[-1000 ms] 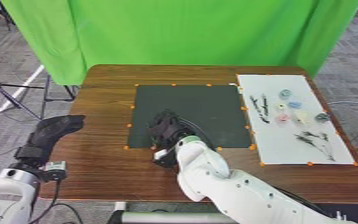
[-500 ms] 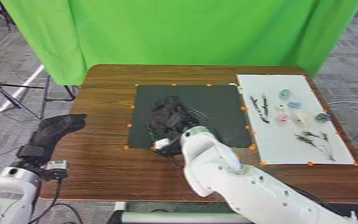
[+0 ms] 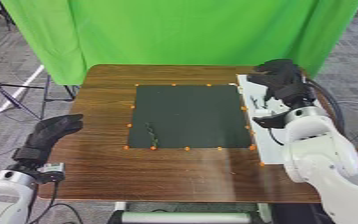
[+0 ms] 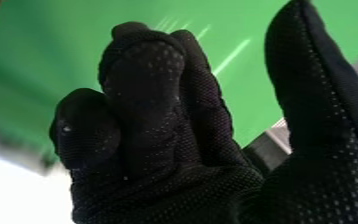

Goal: Arrange flowers

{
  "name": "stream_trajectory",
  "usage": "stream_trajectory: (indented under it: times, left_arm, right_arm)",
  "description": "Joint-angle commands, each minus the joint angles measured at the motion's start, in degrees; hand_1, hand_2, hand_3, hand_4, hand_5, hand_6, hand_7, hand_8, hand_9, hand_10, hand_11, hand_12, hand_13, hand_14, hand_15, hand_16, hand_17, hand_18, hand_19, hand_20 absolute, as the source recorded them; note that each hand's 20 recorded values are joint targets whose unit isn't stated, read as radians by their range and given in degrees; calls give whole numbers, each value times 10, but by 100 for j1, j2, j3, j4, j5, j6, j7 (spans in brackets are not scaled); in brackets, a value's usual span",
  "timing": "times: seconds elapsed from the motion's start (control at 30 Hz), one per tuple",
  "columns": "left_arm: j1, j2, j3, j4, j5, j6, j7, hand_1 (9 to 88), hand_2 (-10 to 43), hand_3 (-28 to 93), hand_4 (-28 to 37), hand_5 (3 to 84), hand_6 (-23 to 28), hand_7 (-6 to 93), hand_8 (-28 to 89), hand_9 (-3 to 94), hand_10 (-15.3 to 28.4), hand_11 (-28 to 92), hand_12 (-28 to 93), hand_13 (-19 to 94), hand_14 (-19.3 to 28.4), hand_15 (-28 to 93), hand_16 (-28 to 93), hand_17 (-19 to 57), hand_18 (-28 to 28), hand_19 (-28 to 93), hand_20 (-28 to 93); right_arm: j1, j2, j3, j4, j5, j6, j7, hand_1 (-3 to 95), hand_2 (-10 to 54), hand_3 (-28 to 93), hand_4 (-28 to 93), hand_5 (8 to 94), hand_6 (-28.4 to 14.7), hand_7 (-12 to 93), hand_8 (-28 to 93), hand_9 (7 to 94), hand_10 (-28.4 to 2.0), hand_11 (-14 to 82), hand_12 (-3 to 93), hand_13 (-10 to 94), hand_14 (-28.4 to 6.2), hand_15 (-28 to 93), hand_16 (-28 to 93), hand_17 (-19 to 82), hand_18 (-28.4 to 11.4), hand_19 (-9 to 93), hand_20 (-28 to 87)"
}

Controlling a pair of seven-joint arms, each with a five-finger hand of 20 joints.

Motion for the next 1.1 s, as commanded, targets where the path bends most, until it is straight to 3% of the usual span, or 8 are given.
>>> stream_trajectory:
  times: [0.03, 0.4, 0.63, 1.1]
  left_arm:
    - [-30, -42, 39, 13, 99, -159, -79, 247, -21, 596, -228, 458, 53, 115, -50, 448, 159, 171, 120, 352, 195, 182, 5, 49, 134, 113, 158]
    - [-37, -67, 43, -14, 215, -251, -142, 251, -18, 587, -221, 458, 54, 115, -50, 446, 160, 170, 121, 351, 195, 179, 8, 48, 135, 111, 159]
    - [43, -90, -34, -55, 237, -262, -164, 250, -18, 586, -220, 458, 55, 115, -50, 444, 160, 170, 120, 350, 194, 177, 10, 48, 135, 111, 159]
    - [-33, -91, 5, -47, 304, -403, -234, 251, -16, 582, -217, 457, 55, 114, -50, 442, 160, 170, 120, 349, 193, 173, 10, 48, 136, 110, 159]
  right_arm:
    - [-1536, 329, 1133, 144, -880, -108, 589, 330, -95, 541, -78, 547, -47, 134, -38, 645, -191, 105, 231, 865, -52, 499, 367, 596, -124, 920, 407]
    - [-2341, 786, 1823, 431, -1077, -789, 915, 367, -95, 558, -100, 564, -38, 135, -36, 676, -185, 130, 237, 869, -44, 516, 361, 601, -122, 924, 417]
    - [-2776, 988, 2202, 575, -1058, -1081, 948, 378, -95, 560, -106, 574, -34, 137, -36, 685, -183, 133, 236, 872, -43, 517, 360, 602, -120, 923, 420]
    - [-2869, 1124, 1988, 734, -1119, -858, 943, 432, -95, 590, -123, 642, -19, 173, -46, 767, -153, 212, 255, 881, -36, 550, 363, 615, -115, 932, 449]
